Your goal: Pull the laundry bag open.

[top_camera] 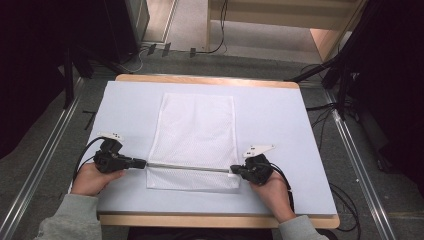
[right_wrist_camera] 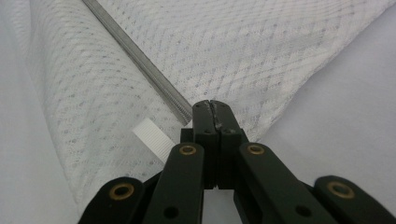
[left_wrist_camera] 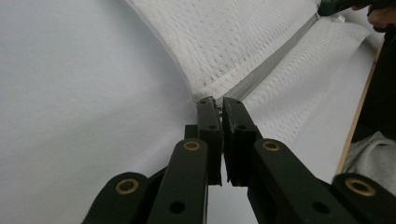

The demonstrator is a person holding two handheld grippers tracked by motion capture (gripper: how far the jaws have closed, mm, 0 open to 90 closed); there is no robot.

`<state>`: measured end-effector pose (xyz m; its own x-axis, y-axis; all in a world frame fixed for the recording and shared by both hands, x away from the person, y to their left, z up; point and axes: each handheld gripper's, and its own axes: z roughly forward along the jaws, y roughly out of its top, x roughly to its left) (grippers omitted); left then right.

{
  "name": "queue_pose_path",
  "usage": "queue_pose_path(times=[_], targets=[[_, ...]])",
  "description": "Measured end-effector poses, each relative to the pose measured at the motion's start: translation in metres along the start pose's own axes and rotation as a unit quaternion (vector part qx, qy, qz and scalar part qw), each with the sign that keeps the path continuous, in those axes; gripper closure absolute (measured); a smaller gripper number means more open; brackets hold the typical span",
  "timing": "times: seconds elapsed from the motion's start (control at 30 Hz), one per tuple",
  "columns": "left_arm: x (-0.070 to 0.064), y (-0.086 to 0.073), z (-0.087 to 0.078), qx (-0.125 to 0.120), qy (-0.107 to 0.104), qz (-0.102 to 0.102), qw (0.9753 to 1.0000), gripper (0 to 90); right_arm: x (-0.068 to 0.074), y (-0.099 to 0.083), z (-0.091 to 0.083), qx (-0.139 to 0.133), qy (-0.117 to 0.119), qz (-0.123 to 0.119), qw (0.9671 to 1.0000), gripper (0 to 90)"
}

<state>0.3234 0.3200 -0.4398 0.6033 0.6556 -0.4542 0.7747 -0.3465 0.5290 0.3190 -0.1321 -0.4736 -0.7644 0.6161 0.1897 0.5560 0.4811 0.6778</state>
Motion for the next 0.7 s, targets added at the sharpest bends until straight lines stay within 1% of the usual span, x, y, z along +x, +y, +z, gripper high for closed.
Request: queue_pose_path(times=[0.07, 0.1, 0.13, 0.2, 0.23, 0.27, 0.3, 0.37, 0.4, 0.47, 0.53, 0.57, 0.6, 0.67, 0.7], targets=[[0.000, -0.001, -0.001, -0.002, -0.004, -0.003, 1.0000, 87.9, -0.001, 0.001, 0.000, 0.001, 0.005, 0.004, 1.0000, 90.0], [0.000, -0.002, -0.001, -0.006, -0.011, -0.005, 0.9999, 87.8, -0.001, 0.001, 0.000, 0.003, 0.006, 0.006, 1.0000, 90.0], [0.000, -0.002, -0.001, -0.004, -0.009, -0.002, 0.9999, 87.8, -0.001, 0.002, 0.000, 0.005, 0.006, 0.007, 0.9999, 90.0], [-0.002, -0.002, 0.000, -0.003, -0.016, -0.002, 0.9999, 87.8, -0.002, 0.003, 0.000, 0.010, 0.006, 0.006, 0.9999, 90.0], [-0.003, -0.002, 0.000, 0.000, -0.013, 0.003, 0.9999, 87.8, -0.001, 0.004, 0.000, 0.012, 0.004, 0.003, 0.9999, 90.0], [-0.003, -0.002, 0.000, 0.002, -0.014, 0.002, 0.9999, 87.6, -0.001, 0.005, 0.000, 0.015, 0.003, 0.003, 0.9999, 90.0], [-0.003, -0.002, 0.000, 0.000, -0.015, 0.003, 0.9999, 87.3, -0.001, 0.006, 0.001, 0.015, 0.002, 0.000, 0.9999, 90.0], [-0.004, -0.003, 0.000, -0.007, -0.015, 0.013, 0.9998, 86.5, -0.001, 0.007, 0.001, 0.018, 0.002, 0.000, 0.9998, 90.0], [-0.005, -0.003, -0.001, -0.010, -0.012, 0.020, 0.9997, 84.9, -0.002, 0.008, 0.001, 0.017, 0.006, 0.000, 0.9998, 90.0], [-0.009, -0.003, -0.002, -0.023, -0.011, 0.033, 0.9991, 79.1, -0.003, 0.010, 0.001, 0.017, 0.011, 0.009, 0.9998, 86.7], [-0.010, -0.002, -0.003, -0.028, -0.008, 0.043, 0.9987, 73.3, -0.003, 0.012, 0.001, 0.022, 0.009, 0.008, 0.9997, 86.8], [-0.011, -0.002, -0.003, -0.032, -0.002, 0.046, 0.9984, 71.0, -0.002, 0.013, 0.001, 0.025, 0.009, 0.009, 0.9996, 86.7], [-0.011, -0.001, -0.003, -0.036, 0.000, 0.050, 0.9981, 69.1, -0.002, 0.013, 0.001, 0.020, 0.009, 0.003, 0.9997, 85.9], [-0.011, -0.001, -0.005, -0.043, 0.004, 0.055, 0.9976, 65.6, -0.001, 0.014, -0.001, 0.018, 0.010, 0.005, 0.9998, 84.0], [-0.012, -0.001, -0.005, -0.046, 0.011, 0.061, 0.9970, 64.6, -0.001, 0.015, -0.002, 0.013, 0.010, 0.005, 0.9999, 82.7]])
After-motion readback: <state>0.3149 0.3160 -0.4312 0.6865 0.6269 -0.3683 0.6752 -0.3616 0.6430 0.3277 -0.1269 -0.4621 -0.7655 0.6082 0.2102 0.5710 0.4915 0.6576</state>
